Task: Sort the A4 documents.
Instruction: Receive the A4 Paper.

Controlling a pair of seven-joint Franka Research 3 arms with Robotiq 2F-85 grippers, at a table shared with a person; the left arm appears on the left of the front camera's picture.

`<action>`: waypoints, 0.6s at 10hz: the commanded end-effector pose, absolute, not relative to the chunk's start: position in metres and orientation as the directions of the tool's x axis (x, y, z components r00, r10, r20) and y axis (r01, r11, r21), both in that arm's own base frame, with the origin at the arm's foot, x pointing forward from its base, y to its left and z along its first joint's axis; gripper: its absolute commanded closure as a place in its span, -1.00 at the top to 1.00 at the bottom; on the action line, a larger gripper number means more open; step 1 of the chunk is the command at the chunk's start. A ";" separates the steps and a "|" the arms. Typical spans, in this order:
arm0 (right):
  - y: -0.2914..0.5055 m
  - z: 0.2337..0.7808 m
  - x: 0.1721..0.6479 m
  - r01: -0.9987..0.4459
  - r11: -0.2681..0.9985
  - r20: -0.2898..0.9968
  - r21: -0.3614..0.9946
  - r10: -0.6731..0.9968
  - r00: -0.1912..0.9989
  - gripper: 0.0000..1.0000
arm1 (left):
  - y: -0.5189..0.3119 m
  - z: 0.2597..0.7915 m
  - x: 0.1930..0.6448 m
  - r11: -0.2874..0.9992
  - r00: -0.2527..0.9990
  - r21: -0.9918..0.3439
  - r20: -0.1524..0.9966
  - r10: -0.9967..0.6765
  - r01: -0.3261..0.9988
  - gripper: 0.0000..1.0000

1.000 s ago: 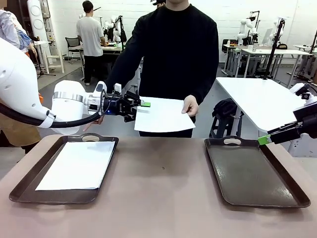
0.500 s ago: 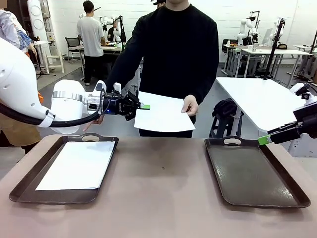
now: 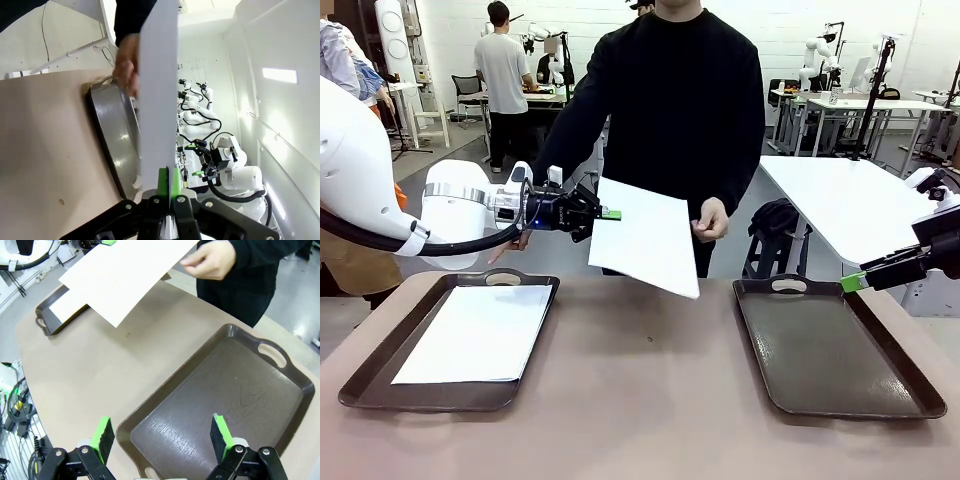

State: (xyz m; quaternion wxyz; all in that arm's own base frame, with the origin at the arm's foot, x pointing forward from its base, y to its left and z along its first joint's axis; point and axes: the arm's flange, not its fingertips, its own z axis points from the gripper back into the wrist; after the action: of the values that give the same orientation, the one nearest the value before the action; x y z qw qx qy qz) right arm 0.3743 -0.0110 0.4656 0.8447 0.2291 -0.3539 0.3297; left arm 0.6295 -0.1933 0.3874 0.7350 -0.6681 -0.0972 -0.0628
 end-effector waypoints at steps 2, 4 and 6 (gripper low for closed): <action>-0.010 0.462 0.379 -0.732 0.662 0.767 0.160 0.384 0.514 1.00 | -0.195 0.387 0.629 0.096 0.974 -0.970 0.225 0.034 0.221 -1.00; -0.010 0.462 0.379 -0.732 0.662 0.767 0.160 0.384 0.514 1.00 | -0.195 0.387 0.629 0.096 0.974 -0.970 0.225 0.034 0.221 -1.00; -0.010 0.462 0.379 -0.732 0.662 0.767 0.160 0.384 0.514 1.00 | -0.195 0.387 0.629 0.096 0.974 -0.970 0.225 0.034 0.221 -1.00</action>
State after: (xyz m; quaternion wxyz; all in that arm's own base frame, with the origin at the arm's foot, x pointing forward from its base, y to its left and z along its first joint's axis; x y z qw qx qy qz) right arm 0.3743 -0.0110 0.4656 0.8447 0.2291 -0.3539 0.3297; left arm 0.6295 -0.1935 0.3870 0.7350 -0.6681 -0.0969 -0.0627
